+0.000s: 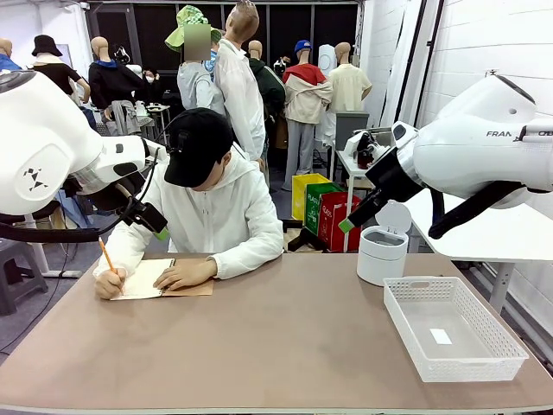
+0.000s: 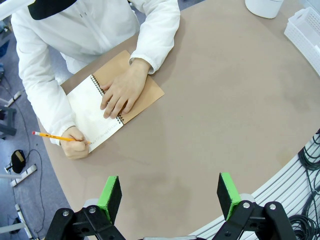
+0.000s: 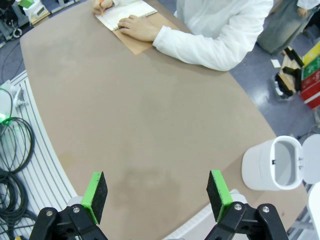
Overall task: Sort the paper based on its condition.
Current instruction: If a person hands you a paper, place it in the Organizing basket , and if it's crumpled, put it in the Trash can.
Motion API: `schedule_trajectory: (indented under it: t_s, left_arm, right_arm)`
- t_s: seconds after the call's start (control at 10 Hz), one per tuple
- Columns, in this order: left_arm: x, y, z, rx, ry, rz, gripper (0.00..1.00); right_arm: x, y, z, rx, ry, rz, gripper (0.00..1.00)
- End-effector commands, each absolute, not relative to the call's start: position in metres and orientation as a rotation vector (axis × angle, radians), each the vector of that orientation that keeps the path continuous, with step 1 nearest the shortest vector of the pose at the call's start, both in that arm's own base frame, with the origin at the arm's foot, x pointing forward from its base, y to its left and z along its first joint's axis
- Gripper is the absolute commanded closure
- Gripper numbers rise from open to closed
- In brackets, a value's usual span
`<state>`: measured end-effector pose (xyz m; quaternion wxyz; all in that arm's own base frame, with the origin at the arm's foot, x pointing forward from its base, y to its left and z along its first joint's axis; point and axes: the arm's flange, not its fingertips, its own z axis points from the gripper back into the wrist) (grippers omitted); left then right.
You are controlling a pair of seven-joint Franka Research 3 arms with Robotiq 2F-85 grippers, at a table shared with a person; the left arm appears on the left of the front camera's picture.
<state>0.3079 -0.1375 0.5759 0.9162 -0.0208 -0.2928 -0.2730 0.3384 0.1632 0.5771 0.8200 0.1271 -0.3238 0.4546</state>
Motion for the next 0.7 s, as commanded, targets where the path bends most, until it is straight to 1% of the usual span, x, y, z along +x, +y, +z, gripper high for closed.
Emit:
schedule_trajectory:
  t_s: [0.0, 0.6]
  left_arm:
    - [0.308, -0.1372, 0.5756, -0.042, -0.602, -0.562, 0.0]
    - [0.308, -0.1372, 0.5756, -0.042, -0.602, -0.562, 0.0]
  right_arm:
    - [0.3382, 0.1629, 0.5769, 0.271, -0.683, 0.974, 0.0]
    - [0.3382, 0.1629, 0.5769, 0.271, -0.683, 0.974, 0.0]
